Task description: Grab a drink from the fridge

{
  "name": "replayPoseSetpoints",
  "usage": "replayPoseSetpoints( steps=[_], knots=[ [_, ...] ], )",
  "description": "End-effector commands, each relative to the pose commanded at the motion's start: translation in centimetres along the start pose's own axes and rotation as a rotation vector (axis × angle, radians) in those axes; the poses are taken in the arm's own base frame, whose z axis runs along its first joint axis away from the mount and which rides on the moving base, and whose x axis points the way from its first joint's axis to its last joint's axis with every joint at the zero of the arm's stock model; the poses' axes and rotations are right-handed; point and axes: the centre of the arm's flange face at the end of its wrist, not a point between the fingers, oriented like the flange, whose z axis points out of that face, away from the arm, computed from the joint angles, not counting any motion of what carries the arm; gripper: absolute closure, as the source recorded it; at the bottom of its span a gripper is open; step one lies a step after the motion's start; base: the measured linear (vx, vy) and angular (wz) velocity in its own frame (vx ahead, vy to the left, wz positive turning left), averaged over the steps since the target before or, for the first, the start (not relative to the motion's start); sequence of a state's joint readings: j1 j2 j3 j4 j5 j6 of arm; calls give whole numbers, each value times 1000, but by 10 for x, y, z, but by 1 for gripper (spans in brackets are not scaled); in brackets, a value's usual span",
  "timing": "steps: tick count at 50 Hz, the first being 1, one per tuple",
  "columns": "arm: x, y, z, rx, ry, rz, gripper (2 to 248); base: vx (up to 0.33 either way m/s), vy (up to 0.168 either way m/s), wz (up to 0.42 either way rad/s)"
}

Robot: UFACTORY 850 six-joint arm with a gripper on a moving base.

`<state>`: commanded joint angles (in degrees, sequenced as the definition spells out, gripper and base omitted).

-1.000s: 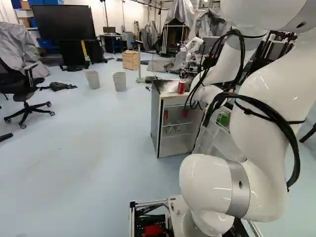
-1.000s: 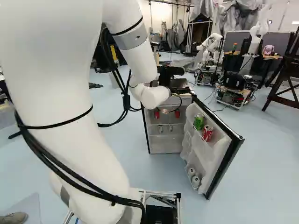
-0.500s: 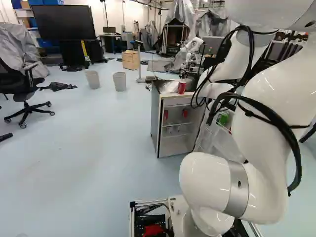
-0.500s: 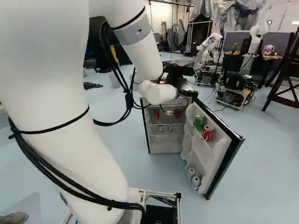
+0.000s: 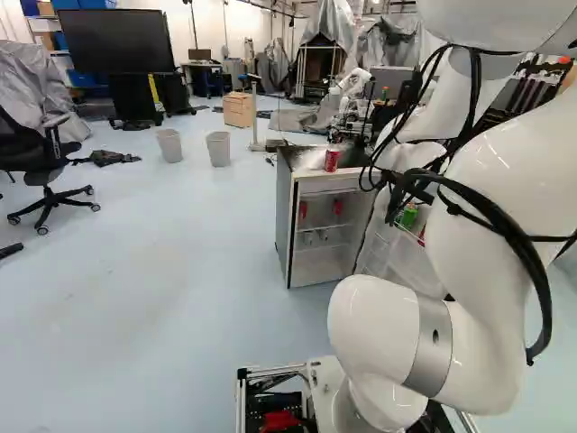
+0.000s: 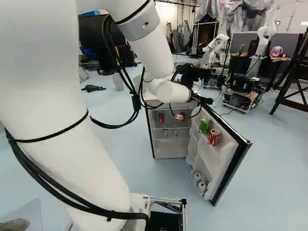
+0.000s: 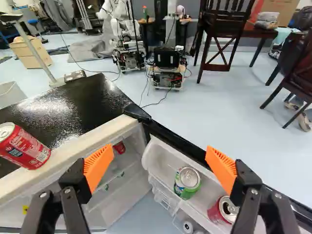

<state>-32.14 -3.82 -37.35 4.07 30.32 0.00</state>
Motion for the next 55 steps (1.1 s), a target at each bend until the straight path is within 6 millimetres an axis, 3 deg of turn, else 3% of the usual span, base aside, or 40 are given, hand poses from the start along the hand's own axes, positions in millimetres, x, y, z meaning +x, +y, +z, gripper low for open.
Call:
replayPoseSetpoints(
  steps=[55],
  knots=[
    [40,75,12,-154,-167,168,3,0,0,0]
  ],
)
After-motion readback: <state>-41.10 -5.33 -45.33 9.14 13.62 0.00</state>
